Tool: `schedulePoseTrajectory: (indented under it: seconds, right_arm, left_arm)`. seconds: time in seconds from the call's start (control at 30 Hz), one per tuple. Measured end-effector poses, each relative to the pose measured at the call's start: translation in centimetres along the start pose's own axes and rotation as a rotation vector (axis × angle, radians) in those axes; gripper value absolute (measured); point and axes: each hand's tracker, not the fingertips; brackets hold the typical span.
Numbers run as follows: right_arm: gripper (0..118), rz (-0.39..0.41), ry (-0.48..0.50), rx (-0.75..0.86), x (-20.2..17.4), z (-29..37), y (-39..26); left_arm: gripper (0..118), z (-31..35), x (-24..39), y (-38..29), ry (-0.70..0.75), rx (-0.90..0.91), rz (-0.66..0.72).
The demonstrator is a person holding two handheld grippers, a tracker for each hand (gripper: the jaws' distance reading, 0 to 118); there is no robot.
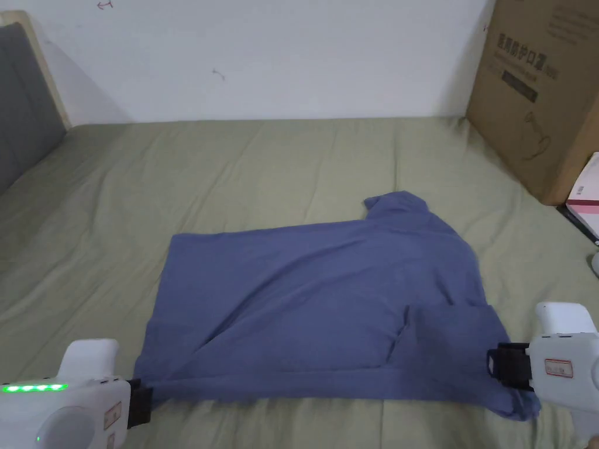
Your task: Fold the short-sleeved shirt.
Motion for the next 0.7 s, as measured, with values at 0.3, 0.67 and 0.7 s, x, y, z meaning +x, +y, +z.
schedulePoseTrajectory:
  seconds: [0.3, 0.67, 0.7]
  right_arm:
    - [2, -0.055, 0.053, -0.083, -1.0, -2.9, -2.2]
    - [2, -0.074, 0.041, -0.117, 0.0, -3.7, -2.4]
    - [2, -0.081, 0.039, -0.123, 0.1, -3.8, -2.5]
  left_arm:
    - [19, -2.1, -0.4, -2.6, -0.008, -0.076, 0.046]
    - [93, -6.5, -3.8, 1.2, -0.091, -0.080, 0.220]
    - [83, -7.2, -3.8, 1.2, -0.128, -0.100, 0.217]
